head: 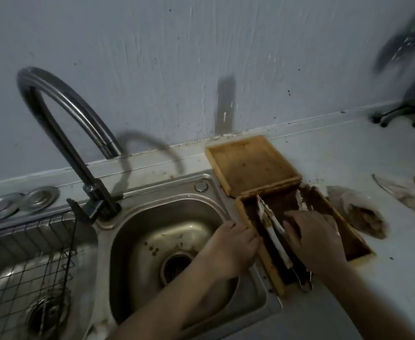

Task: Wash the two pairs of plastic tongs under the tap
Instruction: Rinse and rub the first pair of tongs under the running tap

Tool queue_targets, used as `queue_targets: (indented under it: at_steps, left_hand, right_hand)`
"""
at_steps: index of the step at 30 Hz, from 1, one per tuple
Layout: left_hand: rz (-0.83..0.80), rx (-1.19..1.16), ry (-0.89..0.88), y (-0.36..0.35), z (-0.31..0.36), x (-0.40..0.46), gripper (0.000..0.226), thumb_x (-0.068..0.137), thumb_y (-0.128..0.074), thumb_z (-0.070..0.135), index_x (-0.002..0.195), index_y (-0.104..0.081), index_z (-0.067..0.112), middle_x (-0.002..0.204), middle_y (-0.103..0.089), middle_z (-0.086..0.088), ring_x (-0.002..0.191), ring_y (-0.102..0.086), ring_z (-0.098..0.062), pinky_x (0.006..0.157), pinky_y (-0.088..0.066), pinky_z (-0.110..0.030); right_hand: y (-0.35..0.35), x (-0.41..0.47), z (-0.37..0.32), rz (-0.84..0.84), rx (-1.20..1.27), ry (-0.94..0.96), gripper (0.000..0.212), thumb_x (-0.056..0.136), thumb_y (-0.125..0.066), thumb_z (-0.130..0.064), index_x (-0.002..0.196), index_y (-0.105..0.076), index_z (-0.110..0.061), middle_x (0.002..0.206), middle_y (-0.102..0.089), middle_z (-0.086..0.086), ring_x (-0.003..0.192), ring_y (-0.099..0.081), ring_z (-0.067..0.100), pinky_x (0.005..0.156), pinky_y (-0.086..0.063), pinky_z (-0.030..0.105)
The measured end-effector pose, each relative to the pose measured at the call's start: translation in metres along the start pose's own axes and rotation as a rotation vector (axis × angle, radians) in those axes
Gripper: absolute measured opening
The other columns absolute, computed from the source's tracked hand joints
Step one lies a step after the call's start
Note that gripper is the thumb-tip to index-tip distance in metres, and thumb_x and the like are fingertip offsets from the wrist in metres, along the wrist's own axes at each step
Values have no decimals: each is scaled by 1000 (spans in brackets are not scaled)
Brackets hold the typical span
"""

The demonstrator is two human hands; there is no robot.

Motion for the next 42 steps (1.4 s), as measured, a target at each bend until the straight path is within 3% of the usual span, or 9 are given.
queue_targets:
  at_steps: [5,11,15,22,26,30,35,39,42]
  left_hand:
    - [-240,-108,-10,-25,12,7,33,88,-48,28,116,-61,15,116,-64,-4,106,-58,-25,88,-43,-40]
    - [-342,-143,43,-20,8,12,43,89,-48,30,130,-49,19,128,-58,-6,117,-52,-27,90,-38,-43]
    - [-213,-162,76,7,-6,12,29,89,-47,29,114,-58,21,108,-68,-6,103,-62,-28,86,-42,-41]
    - [50,-179,271,70,-51,-5,26,94,-38,33,83,-60,23,73,-65,5,67,-61,-16,69,-46,-30]
    - [205,-164,466,92,-69,-41,23,89,-45,32,75,-62,24,68,-64,7,61,-57,-10,59,-27,-18]
    - [352,-87,679,94,-88,-84,25,88,-46,30,81,-67,20,73,-67,5,70,-60,-15,64,-45,-26]
    - [645,31,944,93,-118,-136,26,86,-53,21,108,-64,11,107,-65,-6,101,-56,-18,87,-45,-33]
    - [583,-124,1238,86,-144,-163,46,86,-60,16,130,-46,12,135,-47,-8,126,-44,-19,104,-32,-26]
    - [498,-328,1362,77,-166,-170,48,87,-60,22,132,-44,14,133,-50,-7,118,-51,-20,96,-39,-25]
  right_hand:
    - [-13,-4,4,-226,-187,-92,28,90,-43,-43,74,-60,-27,61,-55,-9,61,-52,12,78,-38,33]
    - [-12,2,-1,-278,-306,-75,30,91,-43,-33,62,-41,-25,51,-37,-9,49,-37,12,74,-37,32]
    - [6,7,-12,-132,-224,-71,36,89,-49,-25,56,-36,-24,46,-34,-9,41,-30,5,63,-35,32]
    - [37,36,-51,138,199,52,24,88,-56,-21,64,-55,-17,45,-45,-9,36,-43,5,43,-36,23]
    - [22,49,-92,136,631,-21,16,89,-56,-22,74,-59,-16,54,-55,-6,46,-52,8,46,-35,18]
    - [-11,52,-135,-96,1051,-184,21,89,-55,-29,74,-64,-19,70,-66,8,66,-62,23,60,-47,30]
    - [-49,49,-185,-318,1380,-379,13,88,-59,-20,80,-68,-15,67,-71,-1,63,-69,8,69,-55,30]
    - [-61,55,-214,-431,1496,-390,8,90,-55,-6,86,-60,-9,79,-70,8,68,-71,19,69,-58,34]
    - [-63,60,-225,-470,1516,-406,5,90,-55,-4,91,-60,-3,81,-69,13,73,-71,24,70,-58,34]
Point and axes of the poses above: each hand's wrist, its own x-axis towards the middle knuckle, its own y-axis out of the back of the hand, z = x × y, the point moved 1 cm from there along x, towards the middle knuckle
